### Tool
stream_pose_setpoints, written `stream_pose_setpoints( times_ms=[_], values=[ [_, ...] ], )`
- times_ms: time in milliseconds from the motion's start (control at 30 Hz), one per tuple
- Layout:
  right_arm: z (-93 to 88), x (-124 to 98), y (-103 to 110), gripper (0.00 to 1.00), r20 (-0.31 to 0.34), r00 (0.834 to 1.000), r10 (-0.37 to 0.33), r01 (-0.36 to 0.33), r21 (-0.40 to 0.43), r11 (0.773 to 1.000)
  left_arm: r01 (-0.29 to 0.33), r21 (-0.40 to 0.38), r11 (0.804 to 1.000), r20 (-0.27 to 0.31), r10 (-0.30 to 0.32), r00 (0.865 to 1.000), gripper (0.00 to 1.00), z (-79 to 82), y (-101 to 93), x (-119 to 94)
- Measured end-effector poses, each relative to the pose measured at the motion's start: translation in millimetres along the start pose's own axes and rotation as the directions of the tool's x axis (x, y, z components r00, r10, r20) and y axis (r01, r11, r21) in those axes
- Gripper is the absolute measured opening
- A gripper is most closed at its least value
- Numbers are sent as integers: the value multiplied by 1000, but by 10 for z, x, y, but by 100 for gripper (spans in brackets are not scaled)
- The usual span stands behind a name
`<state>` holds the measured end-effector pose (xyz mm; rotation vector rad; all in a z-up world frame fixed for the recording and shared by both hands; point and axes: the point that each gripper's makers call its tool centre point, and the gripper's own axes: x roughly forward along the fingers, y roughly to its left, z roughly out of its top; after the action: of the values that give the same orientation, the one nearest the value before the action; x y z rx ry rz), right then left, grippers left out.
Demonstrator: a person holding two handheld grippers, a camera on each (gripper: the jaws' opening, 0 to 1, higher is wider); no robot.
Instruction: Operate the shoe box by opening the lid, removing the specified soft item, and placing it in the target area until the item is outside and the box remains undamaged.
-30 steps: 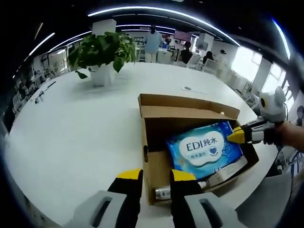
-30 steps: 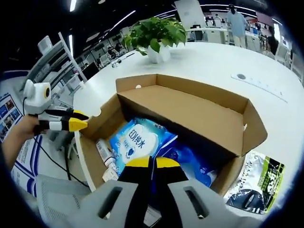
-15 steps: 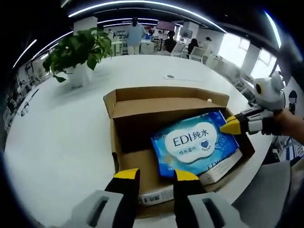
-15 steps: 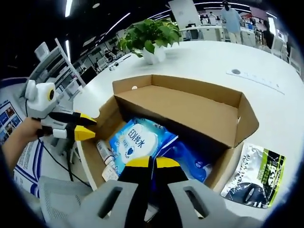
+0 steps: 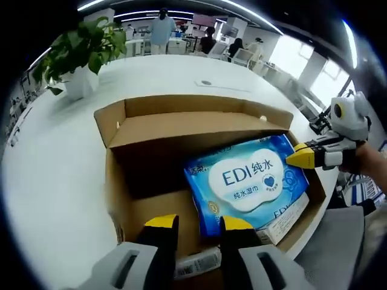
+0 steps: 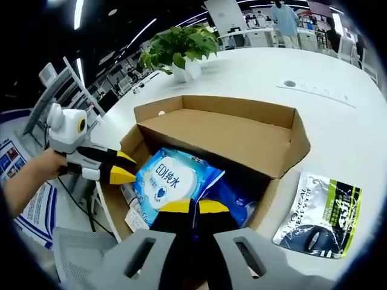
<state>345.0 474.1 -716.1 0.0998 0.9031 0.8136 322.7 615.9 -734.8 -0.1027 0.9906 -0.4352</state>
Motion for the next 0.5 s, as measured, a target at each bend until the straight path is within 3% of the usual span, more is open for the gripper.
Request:
stream_pose_setpoints(
  times_ms=[233,300,500],
  values=[
    [-14,-23,-46,0,7,1000,-5,5,17,1000,77,-62,995,-23,-79,997,23,-79,-137,107],
    [-18,-27,-52,0,9,1000,-6,6,18,1000,79,-77,994,-45,-83,996,17,-147,-161,136],
    [-31,-34,-60,0,13,1000,-3,3,34,999,80,-124,989,-39,-85,996,10,-186,-198,125]
  ],
)
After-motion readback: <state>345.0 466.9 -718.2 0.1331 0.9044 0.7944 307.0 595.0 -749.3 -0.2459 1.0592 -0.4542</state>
